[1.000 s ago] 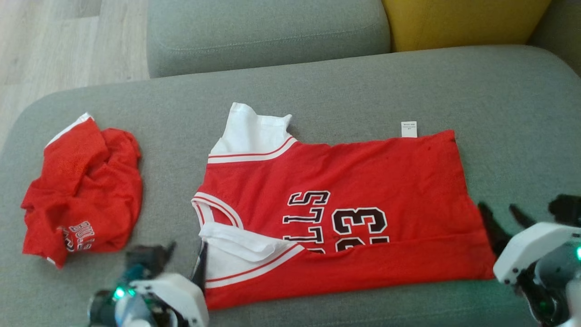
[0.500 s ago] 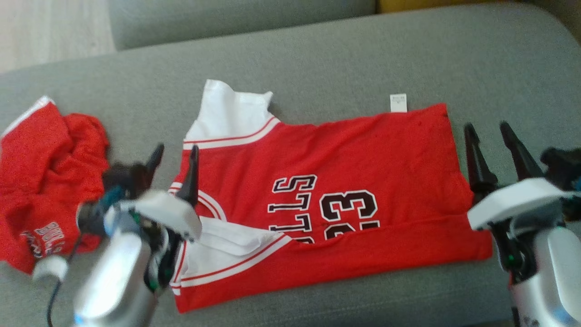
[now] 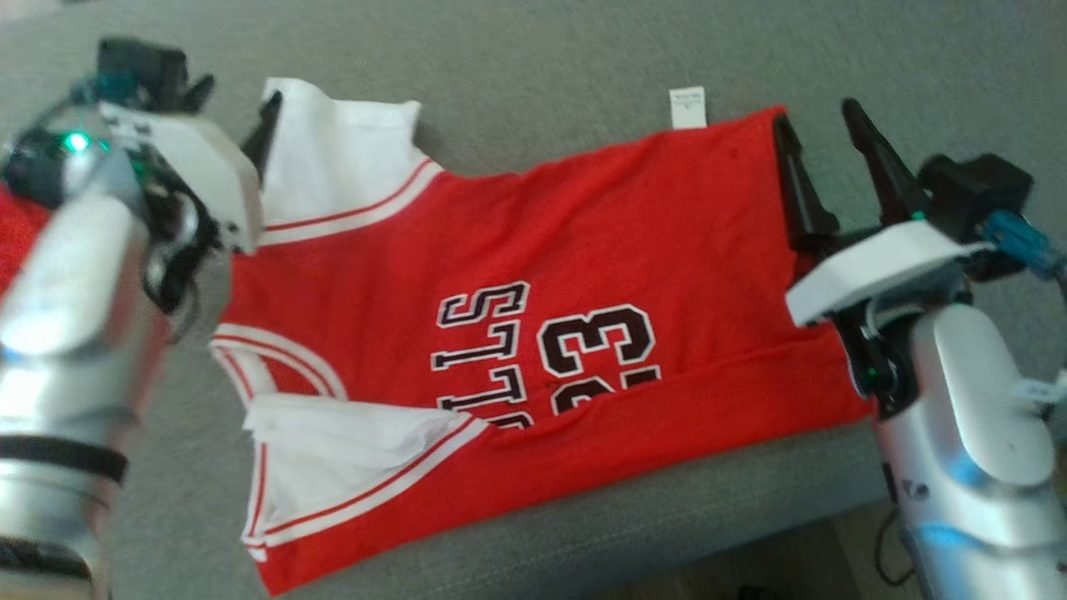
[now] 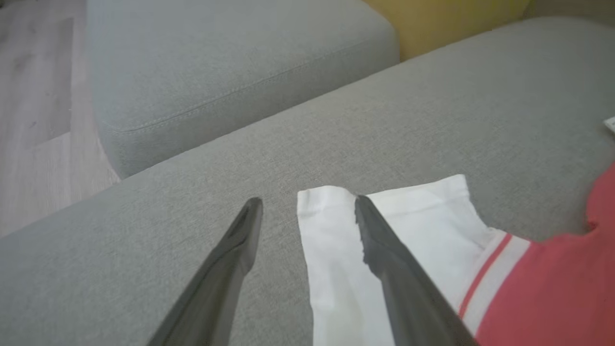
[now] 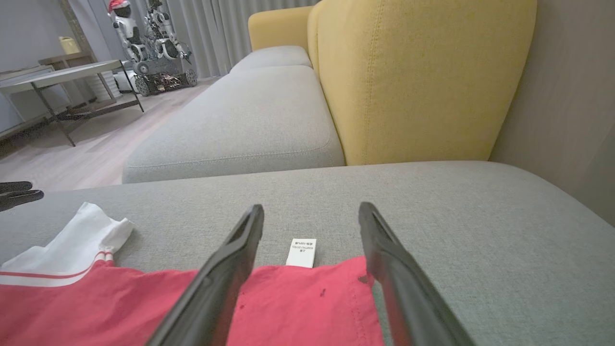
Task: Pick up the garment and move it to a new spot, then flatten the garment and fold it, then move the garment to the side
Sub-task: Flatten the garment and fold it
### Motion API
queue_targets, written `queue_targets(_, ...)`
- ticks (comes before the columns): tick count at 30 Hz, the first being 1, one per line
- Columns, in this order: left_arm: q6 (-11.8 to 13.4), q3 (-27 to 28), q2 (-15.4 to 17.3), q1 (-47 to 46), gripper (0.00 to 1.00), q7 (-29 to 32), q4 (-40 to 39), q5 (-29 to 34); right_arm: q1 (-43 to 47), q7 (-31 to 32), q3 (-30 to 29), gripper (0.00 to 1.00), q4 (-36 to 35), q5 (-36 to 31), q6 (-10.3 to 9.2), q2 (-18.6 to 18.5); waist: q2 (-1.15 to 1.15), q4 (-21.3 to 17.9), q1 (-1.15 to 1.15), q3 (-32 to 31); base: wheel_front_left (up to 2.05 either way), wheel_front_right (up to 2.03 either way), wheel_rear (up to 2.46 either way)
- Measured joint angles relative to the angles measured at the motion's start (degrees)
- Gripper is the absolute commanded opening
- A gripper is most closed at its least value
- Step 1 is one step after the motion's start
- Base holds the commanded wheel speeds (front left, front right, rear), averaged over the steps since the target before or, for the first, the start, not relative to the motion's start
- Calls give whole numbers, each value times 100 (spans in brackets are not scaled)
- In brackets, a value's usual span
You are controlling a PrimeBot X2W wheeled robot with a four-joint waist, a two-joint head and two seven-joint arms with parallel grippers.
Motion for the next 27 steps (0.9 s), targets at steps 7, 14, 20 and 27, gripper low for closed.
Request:
queue_targets(7,-99,-466,321,-816,100,535,876,0,-417,-145,183,100,298,-38,0,53,0,-421,0,366,0,0,0)
queue_targets(14,-141,-1096,427,-1018,100,712,1190,-359,-566,-270,218,100,488,-38,0,90,0,-675,0,560,0,0,0)
queue_targets(20,-143,-1494,498,-1217,0,788,1443,-555,-584,-288,208,100,616,-40,0,120,0,-694,0,573,0,0,0)
queue_targets(27,-143,-1537,415,-1222,0,308,1532,-927,-719,-34,-32,100,899,32,0,42,0,-416,0,483,0,0,0)
